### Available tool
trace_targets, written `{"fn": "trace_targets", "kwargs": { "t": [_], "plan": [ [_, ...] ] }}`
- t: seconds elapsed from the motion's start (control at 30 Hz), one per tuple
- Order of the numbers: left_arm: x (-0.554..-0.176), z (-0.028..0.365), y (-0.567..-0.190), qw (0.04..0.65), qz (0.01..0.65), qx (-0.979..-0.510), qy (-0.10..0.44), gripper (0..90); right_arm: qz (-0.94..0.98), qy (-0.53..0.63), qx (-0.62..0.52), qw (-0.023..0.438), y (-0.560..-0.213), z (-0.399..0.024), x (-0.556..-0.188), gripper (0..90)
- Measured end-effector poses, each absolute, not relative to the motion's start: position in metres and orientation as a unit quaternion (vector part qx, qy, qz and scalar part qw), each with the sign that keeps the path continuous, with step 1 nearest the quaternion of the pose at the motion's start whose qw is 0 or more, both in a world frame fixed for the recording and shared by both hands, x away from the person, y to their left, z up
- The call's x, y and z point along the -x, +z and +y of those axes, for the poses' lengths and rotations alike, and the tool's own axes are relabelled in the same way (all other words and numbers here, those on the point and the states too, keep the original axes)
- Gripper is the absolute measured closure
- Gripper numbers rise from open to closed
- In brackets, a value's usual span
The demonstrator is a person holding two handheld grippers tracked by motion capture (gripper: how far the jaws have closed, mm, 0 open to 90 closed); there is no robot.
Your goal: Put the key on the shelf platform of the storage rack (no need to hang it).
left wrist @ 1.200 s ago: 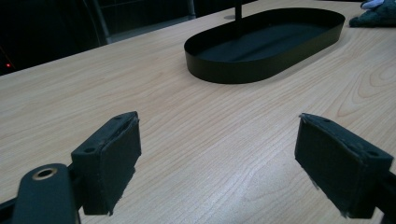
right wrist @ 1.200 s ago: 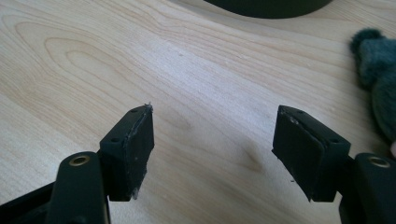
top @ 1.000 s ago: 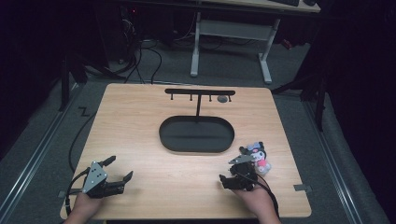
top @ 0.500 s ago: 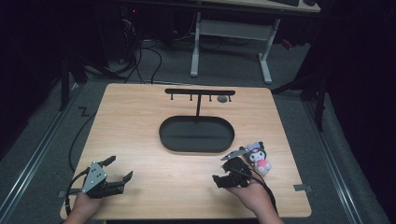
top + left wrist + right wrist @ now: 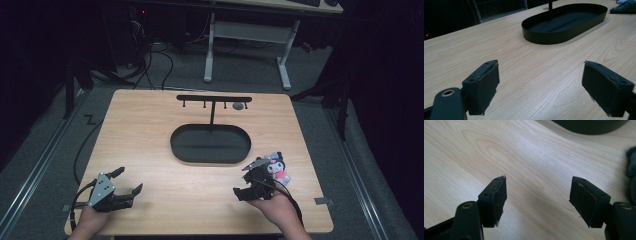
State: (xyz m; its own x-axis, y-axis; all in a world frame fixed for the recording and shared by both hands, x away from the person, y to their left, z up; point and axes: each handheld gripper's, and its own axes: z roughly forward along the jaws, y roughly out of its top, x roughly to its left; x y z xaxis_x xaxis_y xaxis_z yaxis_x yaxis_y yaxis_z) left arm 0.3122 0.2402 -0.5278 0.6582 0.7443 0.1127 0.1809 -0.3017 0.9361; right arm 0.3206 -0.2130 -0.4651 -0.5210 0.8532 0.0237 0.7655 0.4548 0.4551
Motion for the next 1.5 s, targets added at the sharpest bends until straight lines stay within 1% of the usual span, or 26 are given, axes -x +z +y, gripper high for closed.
{"fn": "trace_targets", "kwargs": {
  "t": [0.3,0.7,0.93,1.2,1.37,1.5],
  "plan": [
    [-0.313,0.24,-0.528,0.505,0.307,-0.757,0.279,15.4,0.846,0.189,-0.488,0.106,-0.47,-0.233,-0.323,32.6],
    [-0.313,0.24,-0.528,0.505,0.307,-0.757,0.278,15.4,0.852,0.148,-0.488,0.117,-0.458,-0.252,-0.325,32.5],
    [-0.313,0.24,-0.528,0.505,0.308,-0.757,0.278,15.4,0.848,0.147,-0.494,0.123,-0.445,-0.266,-0.327,29.6],
    [-0.313,0.24,-0.528,0.504,0.307,-0.758,0.279,15.4,0.834,0.145,-0.516,0.133,-0.436,-0.287,-0.329,29.2],
    [-0.313,0.24,-0.528,0.505,0.309,-0.757,0.278,15.4,0.828,0.146,-0.524,0.137,-0.433,-0.296,-0.33,29.0],
    [-0.313,0.24,-0.528,0.504,0.308,-0.757,0.279,15.4,0.818,0.148,-0.539,0.138,-0.435,-0.306,-0.334,26.4]
  ]
}}
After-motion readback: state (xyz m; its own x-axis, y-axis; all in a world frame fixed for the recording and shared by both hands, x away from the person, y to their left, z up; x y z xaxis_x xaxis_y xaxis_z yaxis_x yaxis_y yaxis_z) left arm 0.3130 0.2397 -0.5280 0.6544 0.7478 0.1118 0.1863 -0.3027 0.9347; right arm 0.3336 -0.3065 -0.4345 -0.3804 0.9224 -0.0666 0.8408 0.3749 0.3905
